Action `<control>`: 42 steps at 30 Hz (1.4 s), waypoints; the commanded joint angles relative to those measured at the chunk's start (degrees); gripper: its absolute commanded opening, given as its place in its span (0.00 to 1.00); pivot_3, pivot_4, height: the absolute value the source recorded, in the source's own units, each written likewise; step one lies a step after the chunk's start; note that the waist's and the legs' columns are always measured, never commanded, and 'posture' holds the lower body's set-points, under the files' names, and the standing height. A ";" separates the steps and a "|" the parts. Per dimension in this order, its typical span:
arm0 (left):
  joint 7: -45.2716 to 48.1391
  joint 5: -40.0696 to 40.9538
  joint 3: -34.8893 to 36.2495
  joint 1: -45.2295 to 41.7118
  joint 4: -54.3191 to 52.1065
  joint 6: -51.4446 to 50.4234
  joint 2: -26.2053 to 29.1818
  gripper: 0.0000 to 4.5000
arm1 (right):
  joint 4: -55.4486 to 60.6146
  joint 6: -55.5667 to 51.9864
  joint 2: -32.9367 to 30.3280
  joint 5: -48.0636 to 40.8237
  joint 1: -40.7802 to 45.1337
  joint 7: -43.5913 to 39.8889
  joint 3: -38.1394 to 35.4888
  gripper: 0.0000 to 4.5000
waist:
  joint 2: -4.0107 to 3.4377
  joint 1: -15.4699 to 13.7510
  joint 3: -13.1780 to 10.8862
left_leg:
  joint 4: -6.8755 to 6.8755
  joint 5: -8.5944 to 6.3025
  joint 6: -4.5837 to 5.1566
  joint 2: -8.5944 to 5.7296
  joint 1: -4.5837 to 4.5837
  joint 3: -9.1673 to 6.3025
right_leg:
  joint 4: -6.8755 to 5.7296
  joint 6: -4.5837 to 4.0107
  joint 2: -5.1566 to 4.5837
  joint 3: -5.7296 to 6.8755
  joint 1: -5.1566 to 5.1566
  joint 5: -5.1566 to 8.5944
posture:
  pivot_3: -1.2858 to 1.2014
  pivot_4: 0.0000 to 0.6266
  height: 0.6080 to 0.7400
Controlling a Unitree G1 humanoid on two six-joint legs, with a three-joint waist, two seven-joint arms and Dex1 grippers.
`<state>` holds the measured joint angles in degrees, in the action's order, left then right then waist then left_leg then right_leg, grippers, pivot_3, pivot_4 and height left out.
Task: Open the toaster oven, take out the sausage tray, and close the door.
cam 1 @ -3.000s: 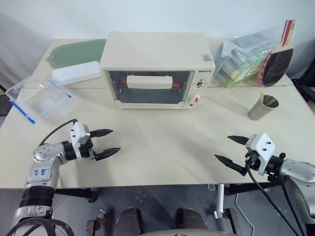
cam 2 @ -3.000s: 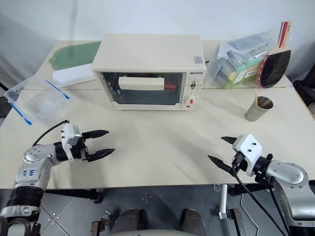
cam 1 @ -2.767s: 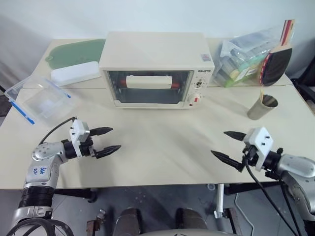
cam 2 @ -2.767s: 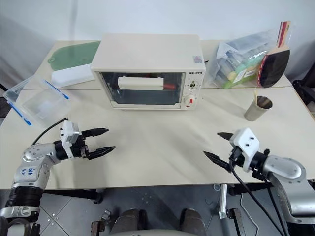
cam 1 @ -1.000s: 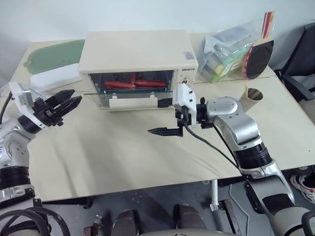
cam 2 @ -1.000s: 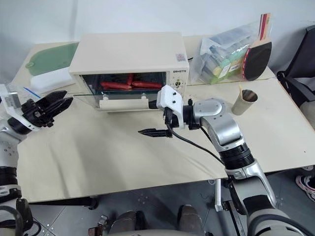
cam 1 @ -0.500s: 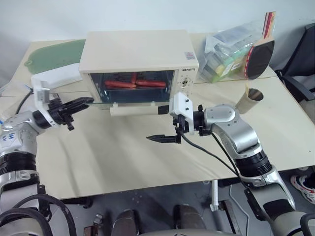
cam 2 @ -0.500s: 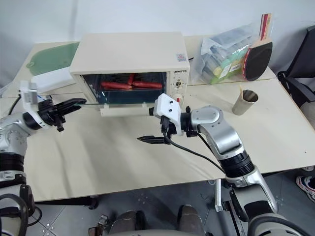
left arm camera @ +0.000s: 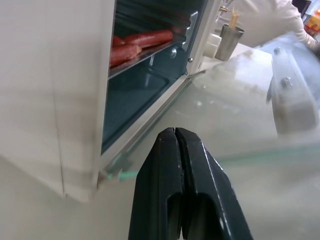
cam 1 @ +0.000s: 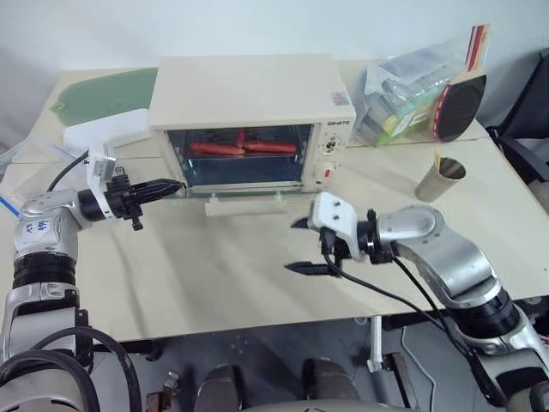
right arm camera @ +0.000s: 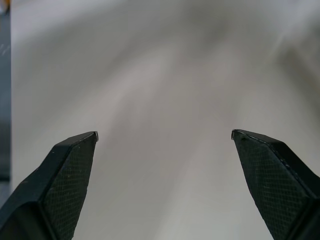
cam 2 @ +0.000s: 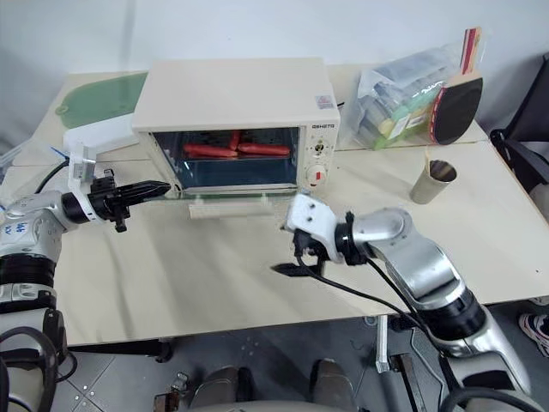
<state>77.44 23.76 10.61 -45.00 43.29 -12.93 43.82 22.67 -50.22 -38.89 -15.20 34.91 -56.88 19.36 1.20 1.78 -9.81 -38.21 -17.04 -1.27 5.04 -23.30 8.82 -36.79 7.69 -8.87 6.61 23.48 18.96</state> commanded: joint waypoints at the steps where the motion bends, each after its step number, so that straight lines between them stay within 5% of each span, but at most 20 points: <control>1: 2.12 -1.54 -1.31 -1.61 -0.86 1.42 0.31 0.01 | 6.10 -2.59 -5.47 -1.74 -0.85 -2.07 -1.56 1.00 | 0.01 -0.31 0.00 | -0.02 0.00 0.00 0.00 -0.01 0.00 | 0.00 0.00 0.00 -0.01 0.00 0.00 | 0.52 0.24 1.00; 6: 4.52 -4.57 -5.23 -1.34 -2.22 2.13 -0.64 0.01 | 14.96 -5.02 -15.77 -10.66 -5.75 -9.14 -8.91 1.00 | 0.06 -1.25 -0.01 | -0.03 -0.03 0.04 0.00 -0.03 0.00 | 0.05 0.00 -0.01 -0.01 -0.01 0.00 | 0.52 0.24 1.00; 11: 5.47 -7.67 -8.54 -1.46 -2.25 2.78 -0.93 0.01 | 13.91 -6.66 -14.85 -17.44 -2.28 -7.44 -16.91 1.00 | 0.08 -1.57 -0.01 | -0.24 -0.02 0.04 0.01 -0.02 0.14 | 0.13 0.00 -0.01 -0.06 -0.03 0.00 | 0.52 0.24 1.00; 16: 5.66 -10.81 -11.00 -1.47 -1.13 5.87 -1.20 0.01 | 9.95 -5.52 -12.00 -17.05 4.73 -3.04 -16.09 1.00 | 0.07 -1.59 -0.01 | -0.27 -0.03 0.05 0.03 -0.04 0.17 | 0.12 -0.01 -0.01 -0.09 0.00 0.00 | 0.52 0.24 1.00; 20: 5.03 -12.40 -11.92 0.60 -2.34 8.75 -1.50 0.01 | 1.54 2.13 -1.64 -2.07 14.70 8.05 -1.68 1.00 | 0.08 -0.90 0.01 | -0.30 -0.03 0.05 0.08 -0.03 0.30 | 0.00 -0.01 -0.01 -0.12 0.11 0.00 | 0.52 0.24 1.00; 26: -0.65 -9.49 -7.84 6.07 -9.20 7.23 -2.59 0.01 | -15.68 11.73 10.72 14.05 22.34 19.48 8.59 1.00 | 0.08 0.13 0.01 | -0.23 -0.04 0.05 0.08 -0.04 0.34 | -0.13 -0.02 -0.05 -0.12 0.19 0.00 | 0.52 0.24 1.00; 34: -16.90 8.84 10.87 19.91 -32.07 -0.05 -11.39 0.01 | -36.21 24.37 22.70 26.97 29.17 28.37 12.99 1.00 | 0.08 1.94 0.00 | -0.13 -0.04 0.05 0.10 -0.03 0.16 | -0.31 -0.02 -0.08 -0.09 0.20 0.00 | 0.52 0.24 1.00; 42: -29.26 12.96 16.35 31.71 -46.70 -1.07 -16.96 0.01 | -47.34 33.77 26.40 35.13 31.10 28.98 16.09 1.00 | 0.08 3.33 0.00 | 0.05 -0.02 0.01 0.04 0.03 -0.02 | -0.34 -0.02 -0.11 -0.04 0.13 0.00 | 0.52 0.24 1.00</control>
<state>50.64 35.06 24.92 -14.61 0.95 -14.07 27.10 -23.94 -19.39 -13.08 17.52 64.65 -28.76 34.99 1.28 5.11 -9.81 -38.14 -17.06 -1.25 5.08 -23.26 8.78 -37.13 7.68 -8.98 6.57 23.61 18.96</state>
